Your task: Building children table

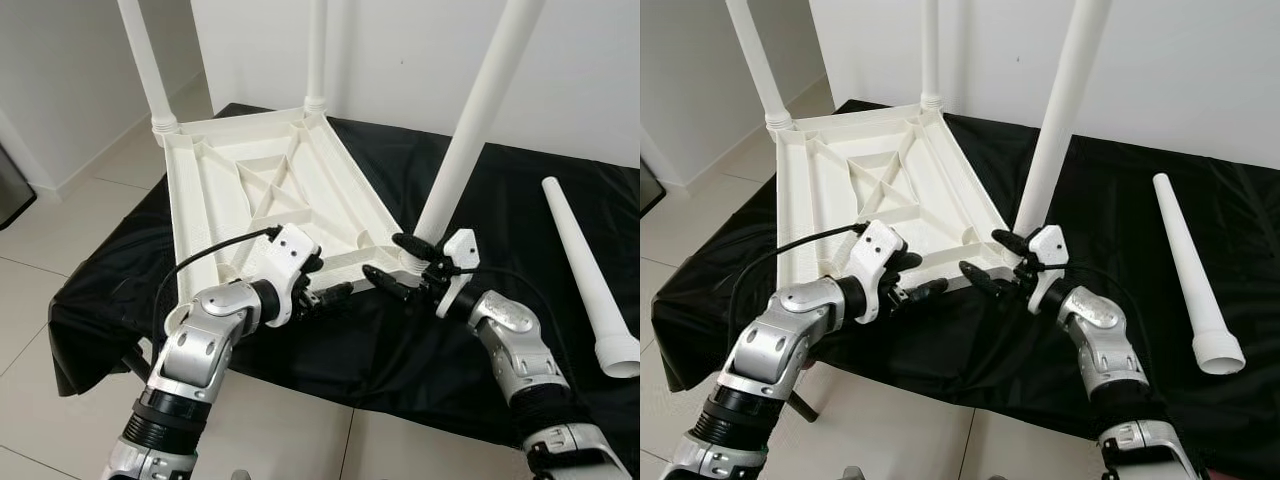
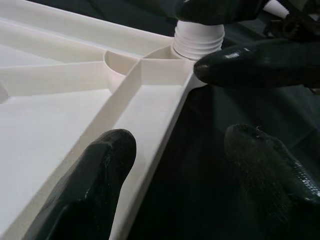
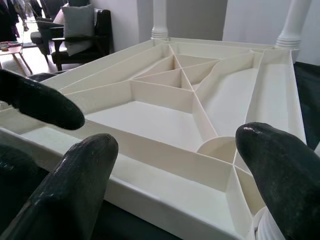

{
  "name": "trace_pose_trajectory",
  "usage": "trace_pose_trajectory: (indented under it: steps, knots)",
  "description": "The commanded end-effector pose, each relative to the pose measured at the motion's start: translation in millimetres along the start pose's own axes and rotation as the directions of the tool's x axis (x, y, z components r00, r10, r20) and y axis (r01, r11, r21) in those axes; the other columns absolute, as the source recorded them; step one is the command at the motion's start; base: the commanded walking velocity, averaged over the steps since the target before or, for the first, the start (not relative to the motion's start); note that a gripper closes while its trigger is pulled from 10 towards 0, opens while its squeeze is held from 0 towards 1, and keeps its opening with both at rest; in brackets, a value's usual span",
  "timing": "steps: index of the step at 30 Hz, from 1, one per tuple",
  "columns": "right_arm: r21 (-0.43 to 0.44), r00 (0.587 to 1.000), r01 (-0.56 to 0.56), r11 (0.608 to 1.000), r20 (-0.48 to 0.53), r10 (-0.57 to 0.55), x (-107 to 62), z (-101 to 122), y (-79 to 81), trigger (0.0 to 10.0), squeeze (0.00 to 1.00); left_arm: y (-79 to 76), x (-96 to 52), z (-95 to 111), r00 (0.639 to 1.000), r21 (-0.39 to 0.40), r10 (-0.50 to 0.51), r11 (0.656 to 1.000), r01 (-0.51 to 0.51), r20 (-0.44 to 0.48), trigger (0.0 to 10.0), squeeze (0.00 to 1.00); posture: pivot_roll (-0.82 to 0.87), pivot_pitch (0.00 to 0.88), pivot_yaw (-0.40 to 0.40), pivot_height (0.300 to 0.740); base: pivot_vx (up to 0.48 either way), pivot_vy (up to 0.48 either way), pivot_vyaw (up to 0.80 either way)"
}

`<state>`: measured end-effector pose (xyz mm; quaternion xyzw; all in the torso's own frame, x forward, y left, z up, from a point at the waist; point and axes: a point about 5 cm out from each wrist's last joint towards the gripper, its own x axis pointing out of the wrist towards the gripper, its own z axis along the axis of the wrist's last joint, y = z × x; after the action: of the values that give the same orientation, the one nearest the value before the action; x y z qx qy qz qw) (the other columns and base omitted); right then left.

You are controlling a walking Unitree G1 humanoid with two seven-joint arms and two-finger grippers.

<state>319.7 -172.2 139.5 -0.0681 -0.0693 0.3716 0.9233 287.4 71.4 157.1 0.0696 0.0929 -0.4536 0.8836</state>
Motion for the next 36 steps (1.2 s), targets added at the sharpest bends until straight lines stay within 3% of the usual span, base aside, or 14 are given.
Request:
trace_pose_trajectory:
  steps: [1, 5, 18, 19, 36]
  knots:
    - [-0.006, 1.0, 0.018, 1.0, -0.015, -0.018, 1.3, -1, -9.5, 10.0, 0.0, -5.1, 2.0, -2, 0.999, -0.006, 0.038, 0.999, -0.038, -0.01, 10.0, 0.0, 0.0, 0.001, -0.034, 0.74, 0.0, 0.0, 0.0]
    - [-0.013, 0.998, 0.053, 0.999, -0.032, -0.053, 7.3, -1, -26.8, 10.0, 0.0, -14.5, 4.3, -6, 1.0, -0.023, 0.026, 0.999, -0.026, -0.017, 10.0, 0.0, 0.01, 0.0, -0.035, 0.74, 0.0, 0.0, 0.0]
    - [-0.04, 0.986, 0.153, 0.987, -0.068, -0.155, 7.6, 4, -53.7, 10.0, 0.0, -15.3, 2.2, -6, 0.999, -0.024, 0.027, 0.999, -0.028, -0.021, 10.0, 0.0, 0.01, 0.0, -0.027, 0.74, 0.0, 0.0, 0.0]
    - [-0.037, 0.977, 0.197, 0.98, -0.081, -0.199, 5.4, 5, -62.1, 10.0, 0.0, -15.2, 1.2, -5, 0.999, -0.025, 0.027, 0.999, -0.027, -0.021, 10.0, 0.0, 0.01, 0.0, -0.024, 0.74, 0.0, 0.0, 0.0]
    - [-0.06, 0.932, 0.337, 0.939, -0.117, -0.342, 1.7, 19, -89.7, 10.0, 0.0, -16.1, -0.6, -3, 1.0, -0.019, 0.003, 1.0, -0.004, -0.03, 10.0, 0.0, 0.0, 0.012, -0.008, 0.74, 0.0, 0.0, 0.0]
